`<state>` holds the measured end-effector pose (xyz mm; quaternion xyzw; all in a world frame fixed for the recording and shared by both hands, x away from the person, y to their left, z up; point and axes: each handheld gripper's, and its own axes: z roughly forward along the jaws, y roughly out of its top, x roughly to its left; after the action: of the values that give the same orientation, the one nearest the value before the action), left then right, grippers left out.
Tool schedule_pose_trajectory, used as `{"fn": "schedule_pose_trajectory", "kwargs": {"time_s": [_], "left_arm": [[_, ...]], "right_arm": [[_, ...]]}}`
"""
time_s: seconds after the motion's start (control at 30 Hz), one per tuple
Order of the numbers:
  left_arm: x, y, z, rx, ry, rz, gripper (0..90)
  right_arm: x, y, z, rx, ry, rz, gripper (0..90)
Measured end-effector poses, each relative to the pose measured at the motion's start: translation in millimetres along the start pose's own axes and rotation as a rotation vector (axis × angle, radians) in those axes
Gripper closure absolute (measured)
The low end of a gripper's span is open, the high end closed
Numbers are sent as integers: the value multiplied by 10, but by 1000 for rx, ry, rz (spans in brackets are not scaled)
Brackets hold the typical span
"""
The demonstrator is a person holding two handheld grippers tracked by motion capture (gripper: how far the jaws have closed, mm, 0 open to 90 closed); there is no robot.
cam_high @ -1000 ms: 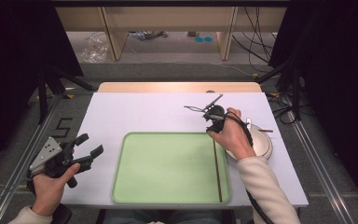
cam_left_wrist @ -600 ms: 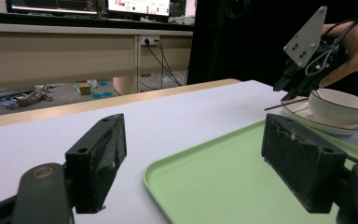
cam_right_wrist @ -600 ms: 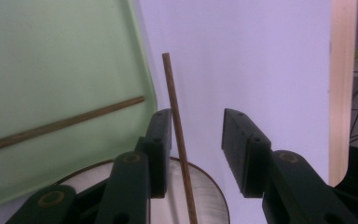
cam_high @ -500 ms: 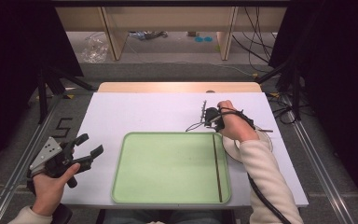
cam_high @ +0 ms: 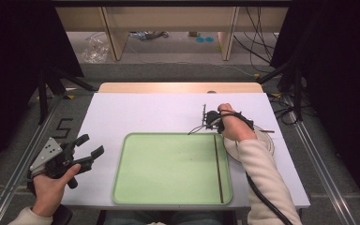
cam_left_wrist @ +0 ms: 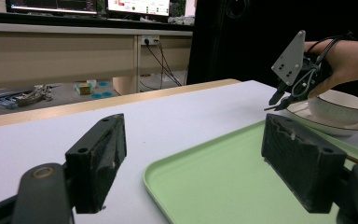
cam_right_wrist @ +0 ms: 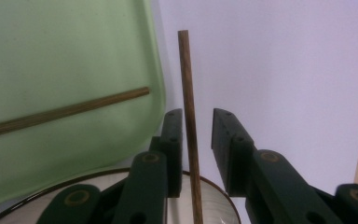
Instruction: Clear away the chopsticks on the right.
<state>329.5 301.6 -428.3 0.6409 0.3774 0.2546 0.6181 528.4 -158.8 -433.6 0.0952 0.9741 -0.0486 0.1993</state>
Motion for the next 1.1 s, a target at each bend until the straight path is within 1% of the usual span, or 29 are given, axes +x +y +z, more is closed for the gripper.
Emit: {"fn": "schedule_pose_trajectory", "kwargs": {"time_s": [0.03, 0.07, 0.1, 0.13, 0.17, 0.2, 0.23, 0.3, 0.33, 0.37, 0.43, 0.47, 0.5, 0.57, 0.6, 0.67, 0.7, 0.73, 0.77, 0.8, 0.83, 0.9, 0.93, 0.97, 1.0, 1.03, 1.07, 1.1], "left_arm": [[-1, 0, 0, 1, -1, 1, 219], [0, 0, -1, 0, -1, 0, 219], [1, 0, 0, 0, -1, 1, 219], [2, 0, 0, 0, -1, 0, 219], [3, 1, -1, 0, -1, 1, 219], [2, 1, 0, -1, -1, 1, 219], [1, 1, 0, -1, -1, 1, 219], [-1, -1, 1, 2, -1, -1, 219], [-2, -1, 1, 2, 1, 0, 219], [-2, 0, 1, 1, 0, 0, 219], [-1, 1, 3, 1, -1, 1, 219], [-2, 0, 2, 1, 0, -1, 219], [-1, 0, 2, 2, 1, 0, 219], [-2, 0, 2, 1, 0, -1, 219], [-2, 1, 1, 1, 1, 0, 219], [-2, 1, 1, 0, 1, 0, 219], [-2, 1, 1, 0, 1, 0, 219], [-2, 1, 1, 0, 1, 0, 219], [-2, 1, 1, 0, 1, 0, 219], [-3, 2, 0, -1, 2, 0, 219], [-2, 3, -1, -2, 1, 1, 219], [-2, 3, -2, -2, 1, 1, 219], [-2, 3, -1, -3, 1, 0, 219], [-2, 2, -1, -2, 2, 1, 219], [-2, 3, -1, -2, 2, 1, 219], [-2, 2, -1, -2, 2, 1, 219], [-1, 3, -1, -1, 2, 1, 220], [-1, 2, 0, -1, 2, 2, 219]], "right_arm": [[-2, 1, 11, 2, -1, -2, 798], [-21, 2, 16, -5, -8, -23, 837], [-20, 0, 17, -8, -12, -19, 859], [-17, -3, 17, -8, -14, -13, 866], [-20, -3, 15, -6, -24, -20, 872], [-24, -6, 3, -18, -35, -24, 876], [-24, -6, 3, -18, -35, -24, 876], [-19, -7, -25, -35, -51, 5, 876], [-25, -13, -44, -43, -68, 12, 877], [-43, -21, -60, -57, -78, 5, 877], [-57, -28, -120, -79, -108, 17, 877], [-66, -32, -153, -88, -123, 27, 877], [-68, -38, -184, -103, -129, 52, 877], [-92, -43, -260, -142, -157, 67, 878], [-119, -51, -295, -166, -177, 53, 878], [-127, -50, -376, -194, -200, 79, 878], [-138, -49, -448, -228, -215, 89, 878], [-138, -49, -448, -228, -215, 89, 878], [-145, -49, -481, -243, -220, 90, 878], [-138, -44, -512, -251, -228, 103, 878], [-127, -37, -541, -261, -223, 126, 878], [-146, -42, -584, -293, -241, 115, 878], [-141, -40, -608, -300, -240, 129, 878], [-129, -35, -631, -310, -235, 154, 878], [-140, -41, -644, -335, -244, 147, 878], [-125, -40, -669, -352, -227, 181, 878], [-132, -49, -688, -356, -224, 170, 878], [-135, -56, -706, -368, -227, 173, 878]]}}
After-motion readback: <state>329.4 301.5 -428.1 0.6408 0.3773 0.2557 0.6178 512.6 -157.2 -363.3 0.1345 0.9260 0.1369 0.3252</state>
